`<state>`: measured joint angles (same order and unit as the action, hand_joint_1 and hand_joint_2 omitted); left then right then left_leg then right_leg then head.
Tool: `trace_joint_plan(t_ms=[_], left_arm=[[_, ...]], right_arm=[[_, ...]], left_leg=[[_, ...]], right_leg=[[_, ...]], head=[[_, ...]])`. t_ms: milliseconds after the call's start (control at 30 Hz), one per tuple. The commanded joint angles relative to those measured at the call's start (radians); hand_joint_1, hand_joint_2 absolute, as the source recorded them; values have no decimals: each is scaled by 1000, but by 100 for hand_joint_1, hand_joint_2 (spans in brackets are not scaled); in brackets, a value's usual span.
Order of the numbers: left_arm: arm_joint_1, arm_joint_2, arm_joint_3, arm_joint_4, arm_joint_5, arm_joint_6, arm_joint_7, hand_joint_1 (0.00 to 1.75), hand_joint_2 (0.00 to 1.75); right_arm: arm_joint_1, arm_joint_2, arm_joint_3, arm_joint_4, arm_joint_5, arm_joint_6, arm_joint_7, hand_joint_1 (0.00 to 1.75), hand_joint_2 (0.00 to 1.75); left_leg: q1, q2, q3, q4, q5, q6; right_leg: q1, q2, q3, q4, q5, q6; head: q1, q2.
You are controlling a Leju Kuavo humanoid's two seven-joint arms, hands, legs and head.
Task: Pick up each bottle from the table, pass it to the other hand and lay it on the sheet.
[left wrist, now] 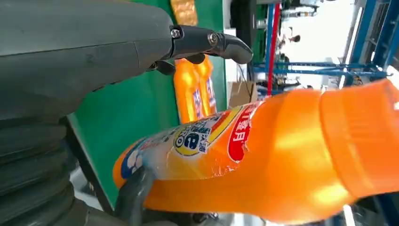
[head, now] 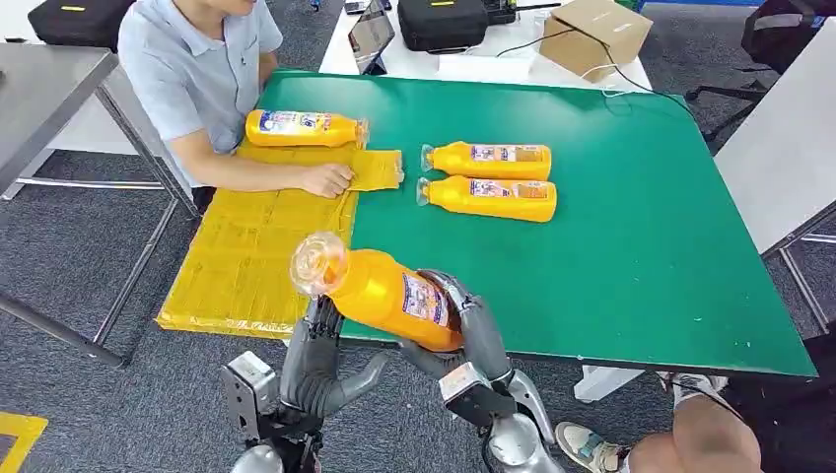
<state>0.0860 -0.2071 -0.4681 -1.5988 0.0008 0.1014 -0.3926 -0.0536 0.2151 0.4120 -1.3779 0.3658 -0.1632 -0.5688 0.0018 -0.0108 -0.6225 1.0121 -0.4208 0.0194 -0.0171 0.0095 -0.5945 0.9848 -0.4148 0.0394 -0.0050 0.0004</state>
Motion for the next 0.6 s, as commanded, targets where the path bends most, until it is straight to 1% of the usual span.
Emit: trace_joint_plan(t_ms=[33, 67, 133, 200, 267, 300, 333, 400, 433, 467, 533, 567, 600], left_arm=[[-55, -10, 31, 84, -2, 8, 2, 0, 175], [-60, -11, 32, 81, -8, 6, -2, 0, 175], [-63, -11, 34, 79, -21, 10, -8, 0, 175], [-66, -13, 41, 78, -43, 22, -15, 0, 175], [-66, -8, 40, 79, -40, 16, -15, 0, 175], [-64, 1, 32, 82, -12, -15, -17, 0, 175], [-63, 3, 33, 82, -11, -16, -17, 0, 175], [-72, 9, 32, 92, 78, -94, 3, 0, 175], [-76, 9, 34, 92, 79, -95, 4, 0, 175], [-87, 10, 31, 100, 106, -127, 14, 0, 175], [-96, 10, 34, 104, 114, -136, 20, 0, 175], [-104, 9, 34, 110, 117, -143, 26, 19, 175], [-112, 9, 34, 118, 124, -155, 41, 30, 175]], right_arm=[[-90, -4, 64, 143, -56, 61, 40, 175, 175], [-103, -6, 75, 173, -58, 85, 57, 175, 175], [-104, -6, 86, 182, -41, 87, 67, 175, 175], [-110, -16, 110, 195, -30, 134, 105, 175, 175], [-110, -22, 119, 200, -26, 143, 105, 175, 175], [-111, -36, 133, 202, -21, 161, 106, 175, 175], [-110, -38, 132, 202, -21, 162, 105, 175, 175], [-123, -53, 147, 212, -29, 205, 104, 175, 175], [-125, -54, 146, 214, -29, 206, 104, 175, 175], [-134, -57, 153, 224, -29, 219, 100, 175, 175], [-141, -60, 158, 227, -24, 223, 98, 175, 175], [-147, -62, 164, 229, -17, 224, 95, 175, 175], [-149, -63, 166, 224, -13, 223, 90, 175, 175]], left_leg=[[1, 2, 5, -2, -1, -1], [1, 2, 4, -2, -1, -1], [1, 2, 5, -1, -1, -1], [1, 2, 3, -1, -1, -1], [1, 3, 7, -2, -2, -2], [2, 2, 8, -2, -2, -2], [1, 1, 5, -2, -1, -1], [1, 1, 4, -2, -1, -1], [1, 1, 6, -2, -1, -1], [1, 0, 5, -2, -1, -1], [0, 1, 4, -2, 0, -1], [0, 1, 2, -1, 0, -1], [1, 1, 5, -2, -1, -1]], right_leg=[[1, 1, 5, -2, 0, -2], [1, 0, 4, -2, 0, -2], [2, 0, 4, -2, -1, -2], [1, 1, 3, -1, 0, -1], [2, 1, 7, -3, -1, -2], [2, 0, 8, -3, -1, -3], [2, 0, 5, -2, -1, -2], [1, 0, 4, -2, 0, -1], [2, -1, 6, -3, -1, -2], [1, -1, 5, -2, -1, -2], [1, 0, 3, -2, 0, -1], [1, 0, 2, -1, 0, -1], [1, -1, 5, -2, 0, -2]], head=[[0, 0], [0, 0], [0, 0], [0, 0], [0, 0], [0, 0], [0, 0], [0, 0], [0, 0], [0, 0], [0, 0], [0, 0], [0, 0]])
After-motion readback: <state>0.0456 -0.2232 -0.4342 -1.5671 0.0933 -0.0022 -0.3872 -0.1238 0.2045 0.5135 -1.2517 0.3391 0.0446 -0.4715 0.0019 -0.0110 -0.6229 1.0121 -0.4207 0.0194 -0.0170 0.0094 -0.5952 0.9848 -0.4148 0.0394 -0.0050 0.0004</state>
